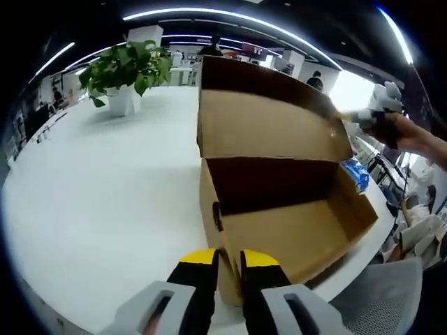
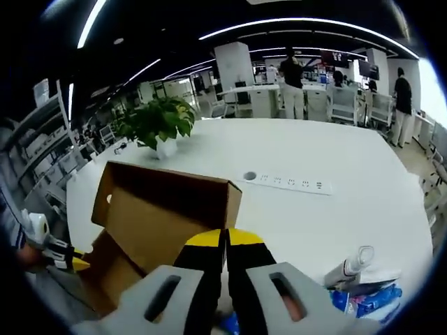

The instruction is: Operate the shoe box by opening the lid, removing the specified soft item, and placing it in the target area until the item is outside and the box remains undamaged.

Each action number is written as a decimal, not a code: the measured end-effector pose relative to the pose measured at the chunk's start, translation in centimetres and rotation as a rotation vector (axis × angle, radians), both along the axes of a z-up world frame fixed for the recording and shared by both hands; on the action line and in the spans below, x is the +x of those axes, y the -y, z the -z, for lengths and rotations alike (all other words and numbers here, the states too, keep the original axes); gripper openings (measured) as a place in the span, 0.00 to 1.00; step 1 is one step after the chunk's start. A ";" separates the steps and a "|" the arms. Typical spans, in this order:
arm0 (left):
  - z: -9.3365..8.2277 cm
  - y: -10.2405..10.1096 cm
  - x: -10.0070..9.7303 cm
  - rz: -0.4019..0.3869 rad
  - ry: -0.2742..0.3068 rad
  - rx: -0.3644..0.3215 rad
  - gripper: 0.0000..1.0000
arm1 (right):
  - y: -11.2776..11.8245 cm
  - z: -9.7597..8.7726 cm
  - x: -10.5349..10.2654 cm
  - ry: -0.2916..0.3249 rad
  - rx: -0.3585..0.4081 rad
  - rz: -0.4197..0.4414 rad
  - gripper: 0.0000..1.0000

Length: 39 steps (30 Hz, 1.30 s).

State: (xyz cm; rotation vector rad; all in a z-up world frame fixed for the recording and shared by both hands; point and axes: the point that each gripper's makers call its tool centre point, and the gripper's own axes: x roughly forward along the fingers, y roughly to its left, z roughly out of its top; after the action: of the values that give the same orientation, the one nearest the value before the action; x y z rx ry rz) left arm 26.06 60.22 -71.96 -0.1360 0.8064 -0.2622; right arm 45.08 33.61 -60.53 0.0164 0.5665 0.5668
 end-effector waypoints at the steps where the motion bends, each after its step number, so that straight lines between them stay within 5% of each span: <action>1: 0.0 0.0 0.0 -0.003 -0.001 0.000 0.12 | 0.0 -0.3 -0.2 0.022 -0.024 -0.017 0.00; 15: -0.1 0.0 0.1 -0.023 0.000 -0.004 0.11 | 0.2 -2.1 -4.3 0.146 -0.125 -0.064 0.00; 28: -0.1 -0.1 0.2 -0.017 0.002 -0.030 0.12 | 0.8 -2.2 -8.7 0.194 -0.084 -0.010 0.00; 39: -1.2 -0.8 0.1 0.009 0.011 -0.030 0.10 | 1.1 0.4 -13.7 0.167 -0.006 0.071 0.00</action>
State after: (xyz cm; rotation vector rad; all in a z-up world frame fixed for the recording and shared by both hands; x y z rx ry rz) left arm 26.20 61.03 -70.76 -0.1588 0.7930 -0.2838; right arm 31.37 32.49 -60.88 -0.0169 0.4037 0.4924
